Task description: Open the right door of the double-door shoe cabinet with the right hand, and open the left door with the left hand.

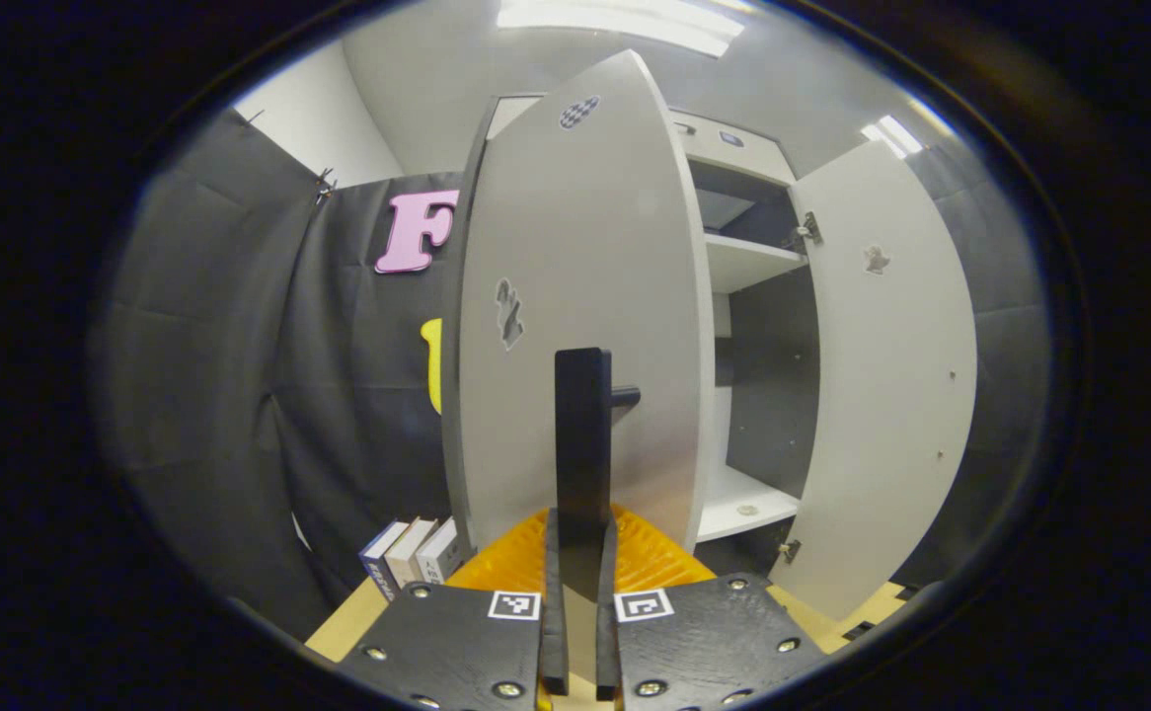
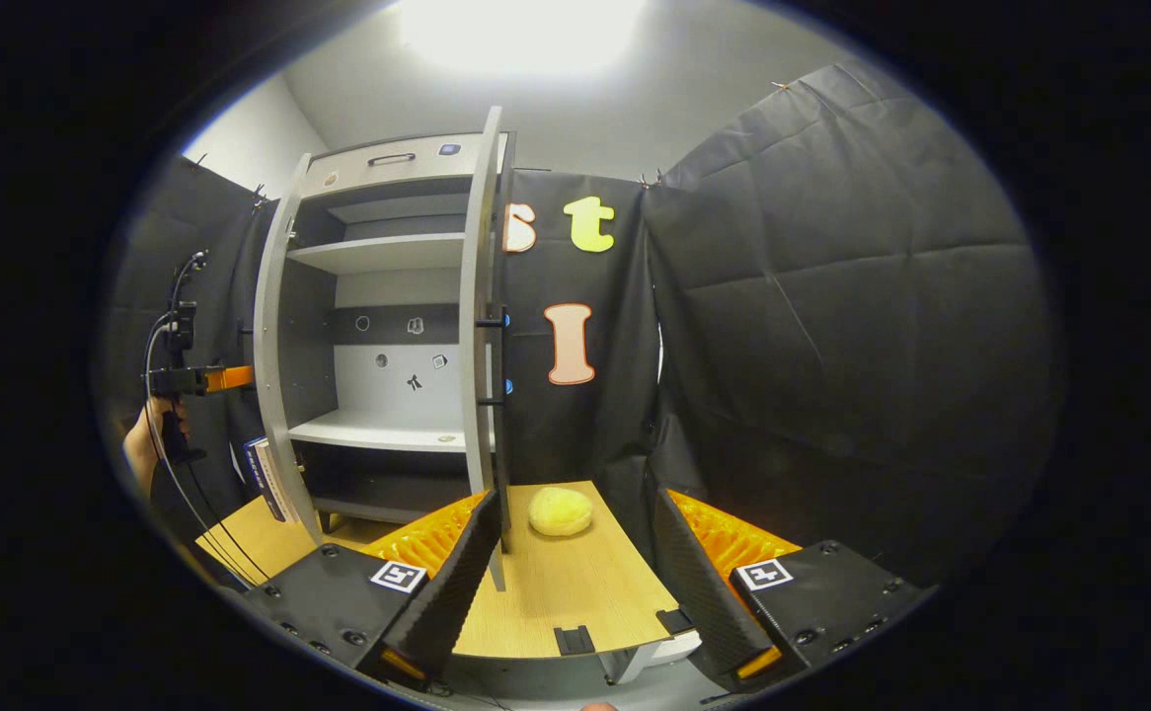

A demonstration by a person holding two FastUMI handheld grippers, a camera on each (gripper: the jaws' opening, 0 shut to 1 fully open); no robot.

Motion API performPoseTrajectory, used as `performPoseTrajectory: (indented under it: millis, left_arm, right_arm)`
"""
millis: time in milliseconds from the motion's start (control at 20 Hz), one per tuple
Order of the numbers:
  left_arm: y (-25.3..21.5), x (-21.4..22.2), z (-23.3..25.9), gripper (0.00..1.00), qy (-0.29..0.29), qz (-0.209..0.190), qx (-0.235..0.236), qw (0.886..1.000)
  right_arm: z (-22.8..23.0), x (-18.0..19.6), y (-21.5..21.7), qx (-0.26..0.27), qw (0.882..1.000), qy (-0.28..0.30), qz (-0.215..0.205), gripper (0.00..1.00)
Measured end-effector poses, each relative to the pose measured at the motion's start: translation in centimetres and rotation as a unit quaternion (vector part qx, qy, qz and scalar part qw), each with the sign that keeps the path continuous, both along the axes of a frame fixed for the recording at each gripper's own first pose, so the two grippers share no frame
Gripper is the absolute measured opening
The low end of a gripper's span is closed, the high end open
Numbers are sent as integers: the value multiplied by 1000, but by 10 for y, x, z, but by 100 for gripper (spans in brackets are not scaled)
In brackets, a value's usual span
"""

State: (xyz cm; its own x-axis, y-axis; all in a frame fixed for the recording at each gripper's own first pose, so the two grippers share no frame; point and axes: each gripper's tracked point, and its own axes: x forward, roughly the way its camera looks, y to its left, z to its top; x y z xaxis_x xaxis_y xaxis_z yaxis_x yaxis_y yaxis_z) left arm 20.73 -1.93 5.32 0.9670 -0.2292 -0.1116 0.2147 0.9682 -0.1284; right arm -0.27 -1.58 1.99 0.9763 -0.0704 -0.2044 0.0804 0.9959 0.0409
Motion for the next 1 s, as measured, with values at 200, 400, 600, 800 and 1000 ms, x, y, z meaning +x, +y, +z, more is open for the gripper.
performPoseTrajectory:
  millis: [200, 400, 600, 800, 1000]
  left_arm:
    - [25, -6, 0, 14, -1, -4, 11, 1000]
    - [52, -9, 0, 11, -7, 4, 31, 999]
    - [88, -8, -2, 13, -16, 25, 57, 998]
    - [136, 2, -7, 2, -17, 48, 47, 998]
    - [136, -2, -6, 2, -21, 28, 19, 999]
  right_arm:
    - [3, -3, 20, 2, 1000, -4, 3, 98]
    - [-1, -8, 40, 15, 1000, 4, 10, 94]
    - [1, -8, 58, 15, 1000, 1, 12, 98]
    - [2, -4, 81, 20, 1000, -3, 20, 94]
    - [5, -4, 104, 19, 999, -1, 29, 98]
